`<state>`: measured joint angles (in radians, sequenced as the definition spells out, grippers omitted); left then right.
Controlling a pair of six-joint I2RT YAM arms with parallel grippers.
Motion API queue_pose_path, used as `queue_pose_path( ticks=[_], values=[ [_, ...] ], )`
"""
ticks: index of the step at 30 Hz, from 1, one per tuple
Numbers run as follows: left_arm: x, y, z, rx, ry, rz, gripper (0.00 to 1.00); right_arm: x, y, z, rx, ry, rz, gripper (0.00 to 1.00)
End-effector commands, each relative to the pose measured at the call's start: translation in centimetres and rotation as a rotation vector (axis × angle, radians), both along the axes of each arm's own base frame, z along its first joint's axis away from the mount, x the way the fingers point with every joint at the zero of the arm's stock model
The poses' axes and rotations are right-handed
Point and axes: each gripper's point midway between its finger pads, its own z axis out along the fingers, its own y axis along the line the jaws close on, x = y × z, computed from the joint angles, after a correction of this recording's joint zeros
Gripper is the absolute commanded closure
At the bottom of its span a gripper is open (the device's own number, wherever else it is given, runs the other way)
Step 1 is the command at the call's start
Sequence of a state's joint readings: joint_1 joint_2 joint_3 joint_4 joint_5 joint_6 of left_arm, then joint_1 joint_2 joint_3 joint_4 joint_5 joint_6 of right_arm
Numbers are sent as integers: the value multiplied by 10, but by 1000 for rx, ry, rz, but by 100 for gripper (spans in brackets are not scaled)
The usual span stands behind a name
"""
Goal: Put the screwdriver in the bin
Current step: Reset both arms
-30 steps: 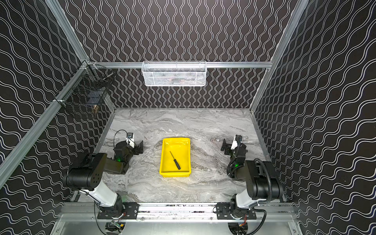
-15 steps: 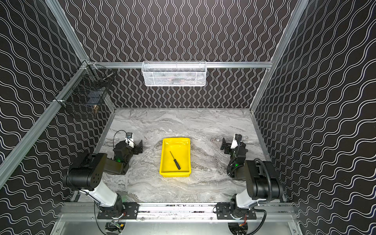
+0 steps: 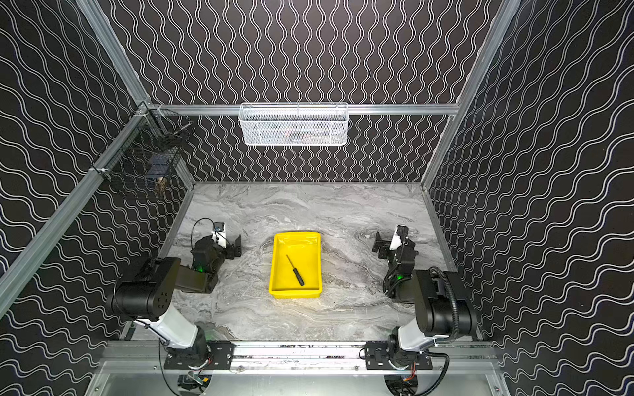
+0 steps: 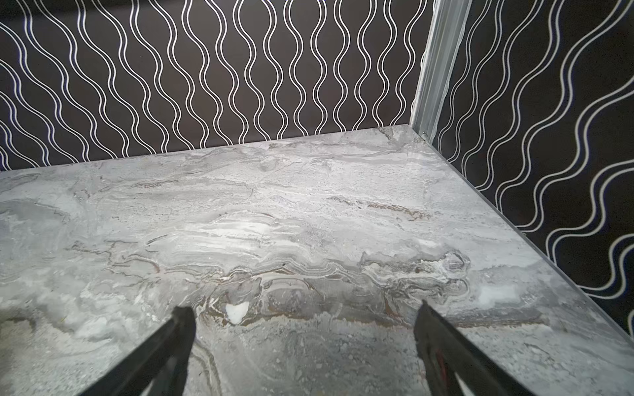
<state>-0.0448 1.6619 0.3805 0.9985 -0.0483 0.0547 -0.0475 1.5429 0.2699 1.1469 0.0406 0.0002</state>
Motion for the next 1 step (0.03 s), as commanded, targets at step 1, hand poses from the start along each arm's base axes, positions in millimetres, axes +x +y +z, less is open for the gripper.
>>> queue_pose_path(
  ticks=[1],
  values=[
    [1, -1, 4, 5, -15, -9, 1, 1, -1, 6, -2, -23, -5, 1]
  ],
)
